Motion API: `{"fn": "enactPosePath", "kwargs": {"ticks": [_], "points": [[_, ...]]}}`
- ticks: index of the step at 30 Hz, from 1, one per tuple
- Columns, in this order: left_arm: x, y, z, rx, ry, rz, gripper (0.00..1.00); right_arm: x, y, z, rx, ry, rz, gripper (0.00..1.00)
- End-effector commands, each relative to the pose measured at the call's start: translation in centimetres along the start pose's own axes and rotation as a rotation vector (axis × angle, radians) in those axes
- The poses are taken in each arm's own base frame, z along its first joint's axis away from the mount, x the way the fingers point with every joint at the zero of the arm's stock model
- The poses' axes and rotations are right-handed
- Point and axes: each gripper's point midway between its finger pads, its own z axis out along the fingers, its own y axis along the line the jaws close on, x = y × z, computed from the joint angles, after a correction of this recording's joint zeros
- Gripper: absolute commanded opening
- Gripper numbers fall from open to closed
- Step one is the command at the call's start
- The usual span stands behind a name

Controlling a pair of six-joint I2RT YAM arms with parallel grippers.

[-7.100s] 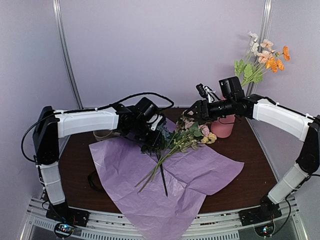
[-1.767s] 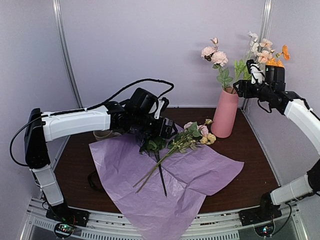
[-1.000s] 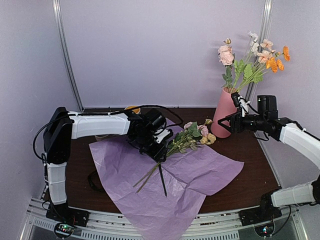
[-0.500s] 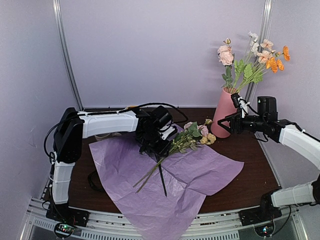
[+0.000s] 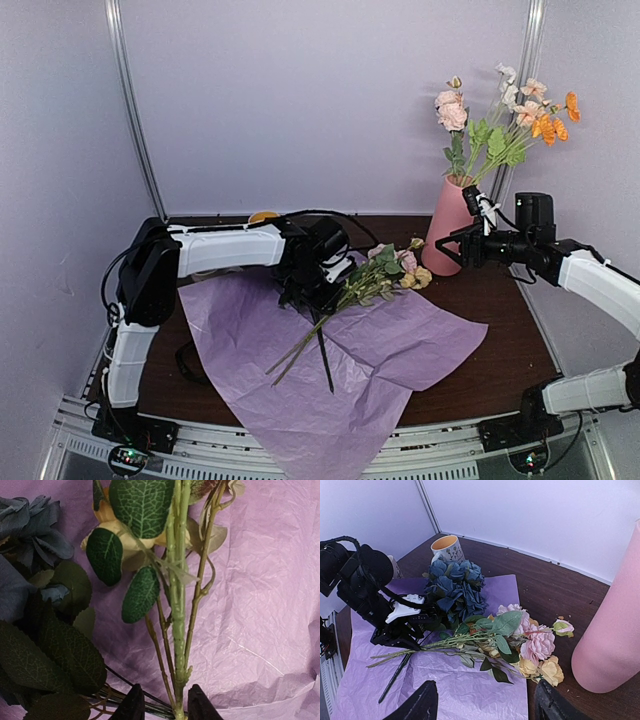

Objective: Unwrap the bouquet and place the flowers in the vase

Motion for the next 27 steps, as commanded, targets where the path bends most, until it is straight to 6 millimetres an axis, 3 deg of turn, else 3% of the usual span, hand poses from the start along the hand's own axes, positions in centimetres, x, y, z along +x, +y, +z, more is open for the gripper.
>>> {"fn": "enactPosePath", "kwargs": {"ticks": [1,12,18,22,27], "points": [[0.1,0.4,0.6,-0.012,0.011,-0.001,0.29,-0.5,0.4,-0.2,-0.007,-0.024,-0.033,0.65],[-0.1,0.1,0.7,0.004,0.01,-0.005,0.17,-0.4,0.3,-0.1,-0.004,-0.022,-0.03,0.65],[-0.7,-0.1,-0.4,0.013,-0.014,-0.006,0.01,-0.3,0.2,0.0,0.0,-0.018,-0.027,0.64],[-1.5,-0.3,-2.2,0.019,-0.057,-0.017,0.0,-0.3,0.2,-0.1,-0.001,-0.018,-0.027,0.64],[-3.3,-0.7,-6.1,0.039,-0.167,-0.03,0.0,-0.8,0.5,-0.2,-0.009,-0.024,-0.021,0.64]]}}
